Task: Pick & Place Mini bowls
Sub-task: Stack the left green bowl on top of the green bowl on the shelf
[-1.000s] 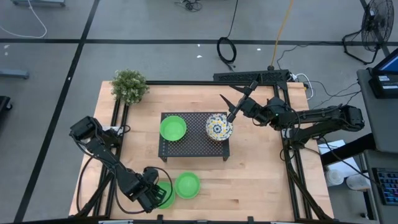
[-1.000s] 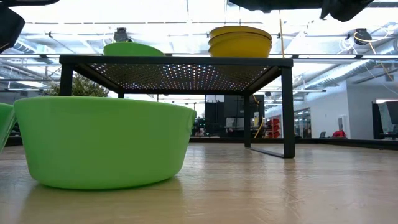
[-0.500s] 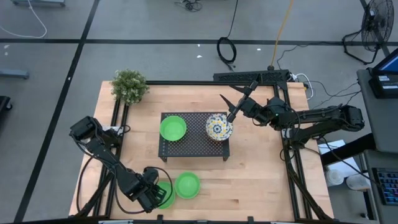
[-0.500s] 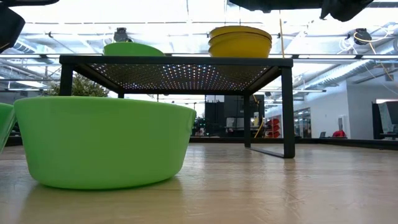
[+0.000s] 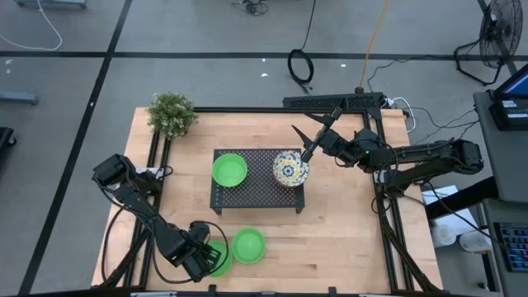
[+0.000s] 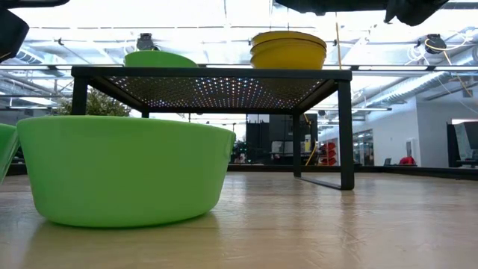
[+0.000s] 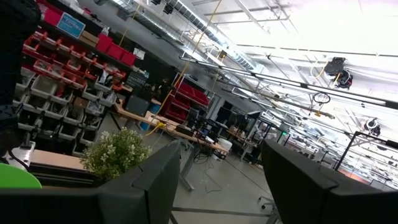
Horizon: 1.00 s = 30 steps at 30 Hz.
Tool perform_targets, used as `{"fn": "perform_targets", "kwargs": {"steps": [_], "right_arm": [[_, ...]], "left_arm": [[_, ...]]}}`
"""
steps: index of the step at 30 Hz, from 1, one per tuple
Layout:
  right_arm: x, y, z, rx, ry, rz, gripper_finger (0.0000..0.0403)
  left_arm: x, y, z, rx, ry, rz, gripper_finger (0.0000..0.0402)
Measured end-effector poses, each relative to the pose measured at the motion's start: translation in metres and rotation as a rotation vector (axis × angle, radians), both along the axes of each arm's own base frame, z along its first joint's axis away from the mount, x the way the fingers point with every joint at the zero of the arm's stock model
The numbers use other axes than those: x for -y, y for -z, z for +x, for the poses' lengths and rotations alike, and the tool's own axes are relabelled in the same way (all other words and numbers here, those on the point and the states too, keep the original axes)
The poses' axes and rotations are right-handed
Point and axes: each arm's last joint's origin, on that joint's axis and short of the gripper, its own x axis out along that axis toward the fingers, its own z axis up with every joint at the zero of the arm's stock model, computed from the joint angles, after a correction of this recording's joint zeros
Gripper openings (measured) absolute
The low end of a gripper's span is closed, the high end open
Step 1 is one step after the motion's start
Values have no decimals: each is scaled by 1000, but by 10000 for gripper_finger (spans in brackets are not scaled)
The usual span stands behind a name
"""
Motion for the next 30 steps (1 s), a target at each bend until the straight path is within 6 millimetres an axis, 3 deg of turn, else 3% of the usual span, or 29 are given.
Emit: {"fn": "perform_targets", "kwargs": {"steps": [30], "right_arm": [[0, 0, 0, 0, 0, 0, 215]], "left_arm": [[-8, -8, 5, -18, -19, -56, 172]]}}
